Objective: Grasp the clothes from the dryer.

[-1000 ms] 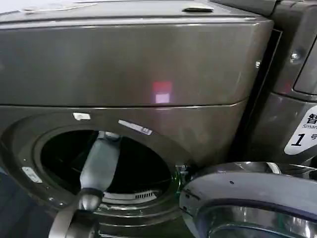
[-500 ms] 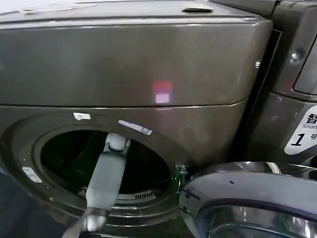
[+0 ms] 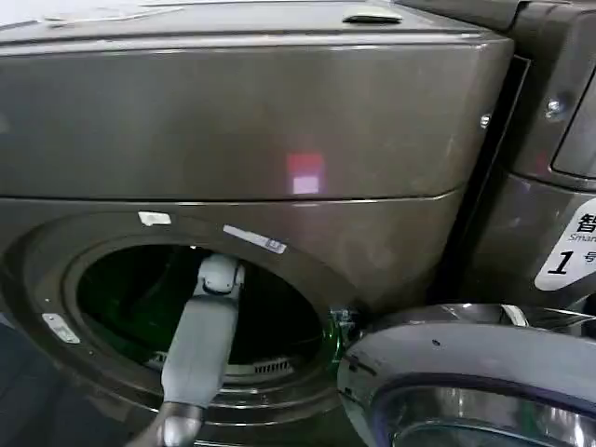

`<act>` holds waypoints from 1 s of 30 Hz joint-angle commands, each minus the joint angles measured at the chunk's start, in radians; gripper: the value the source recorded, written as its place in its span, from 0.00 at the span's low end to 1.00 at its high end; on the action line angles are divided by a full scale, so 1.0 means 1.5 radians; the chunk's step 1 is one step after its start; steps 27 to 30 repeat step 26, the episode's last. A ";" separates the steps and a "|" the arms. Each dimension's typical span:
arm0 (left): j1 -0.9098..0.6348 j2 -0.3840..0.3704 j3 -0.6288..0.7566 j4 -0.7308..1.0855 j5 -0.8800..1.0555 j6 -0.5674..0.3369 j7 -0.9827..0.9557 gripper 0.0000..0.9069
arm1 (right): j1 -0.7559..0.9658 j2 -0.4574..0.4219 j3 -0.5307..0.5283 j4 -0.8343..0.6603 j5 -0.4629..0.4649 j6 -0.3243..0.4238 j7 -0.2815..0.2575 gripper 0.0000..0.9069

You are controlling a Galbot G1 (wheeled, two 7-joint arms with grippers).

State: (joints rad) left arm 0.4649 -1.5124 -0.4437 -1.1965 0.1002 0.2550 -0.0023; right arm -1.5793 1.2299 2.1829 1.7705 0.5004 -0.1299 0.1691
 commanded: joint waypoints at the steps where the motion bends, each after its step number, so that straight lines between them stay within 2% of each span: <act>1: 0.009 -0.002 -0.001 -0.012 -0.023 0.009 -0.030 0.00 | 0.000 -0.001 0.001 -0.002 -0.005 -0.007 0.004 1.00; 9: 0.009 -0.001 -0.003 -0.007 -0.027 0.010 -0.030 0.00 | 0.008 -0.003 0.018 0.010 0.010 -0.042 0.000 1.00; 30: -0.007 0.011 -0.007 0.007 -0.037 -0.001 -0.019 0.00 | 0.000 -0.005 0.032 0.002 0.005 -0.030 0.006 1.00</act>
